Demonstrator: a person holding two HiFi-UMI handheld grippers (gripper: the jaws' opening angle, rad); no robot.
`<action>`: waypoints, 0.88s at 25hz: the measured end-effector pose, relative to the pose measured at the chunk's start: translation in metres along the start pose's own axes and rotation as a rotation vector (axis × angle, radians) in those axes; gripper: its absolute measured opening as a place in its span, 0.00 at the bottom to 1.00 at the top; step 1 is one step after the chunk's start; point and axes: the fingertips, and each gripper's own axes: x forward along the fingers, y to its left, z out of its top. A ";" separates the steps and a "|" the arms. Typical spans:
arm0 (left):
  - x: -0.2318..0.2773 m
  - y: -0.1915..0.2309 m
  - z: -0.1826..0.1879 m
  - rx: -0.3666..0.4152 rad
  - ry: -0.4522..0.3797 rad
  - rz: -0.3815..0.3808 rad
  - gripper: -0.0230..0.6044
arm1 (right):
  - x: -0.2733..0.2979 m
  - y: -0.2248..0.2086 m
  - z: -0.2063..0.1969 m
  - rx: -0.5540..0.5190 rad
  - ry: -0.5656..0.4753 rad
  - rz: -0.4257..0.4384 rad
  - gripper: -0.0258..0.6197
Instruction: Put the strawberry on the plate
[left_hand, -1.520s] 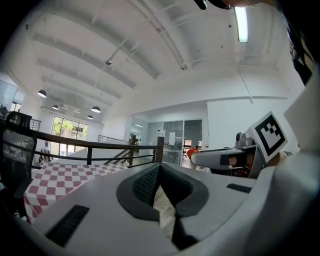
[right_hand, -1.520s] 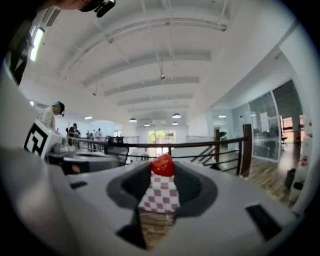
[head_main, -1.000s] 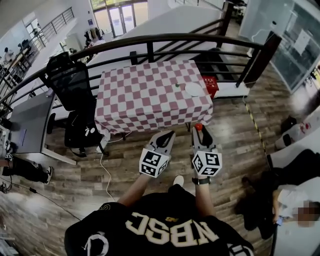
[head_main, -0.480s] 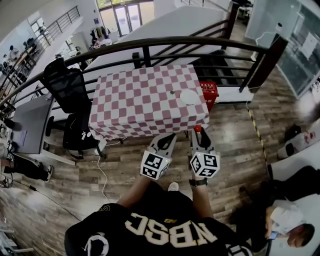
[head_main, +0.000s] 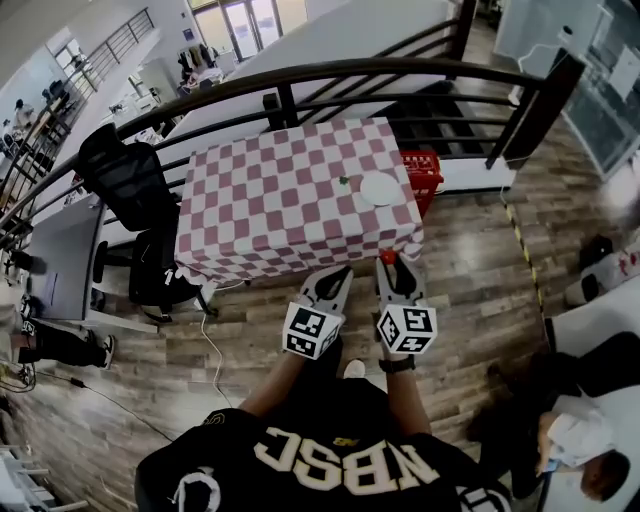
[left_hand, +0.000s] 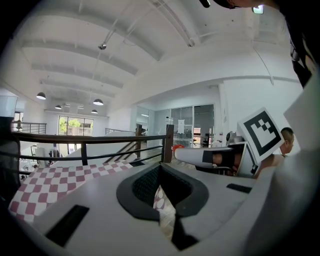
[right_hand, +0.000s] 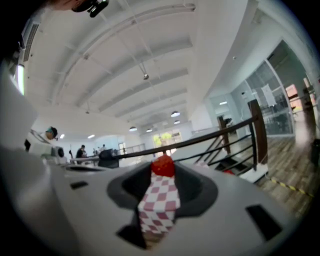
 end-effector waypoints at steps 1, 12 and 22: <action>0.007 0.004 0.000 -0.004 0.001 -0.009 0.06 | 0.005 -0.004 -0.001 -0.001 0.005 -0.009 0.27; 0.109 0.093 0.037 -0.042 -0.061 -0.085 0.06 | 0.110 -0.055 0.046 -0.080 -0.009 -0.109 0.27; 0.169 0.177 0.042 -0.086 -0.091 -0.118 0.06 | 0.199 -0.060 0.045 -0.127 0.006 -0.130 0.27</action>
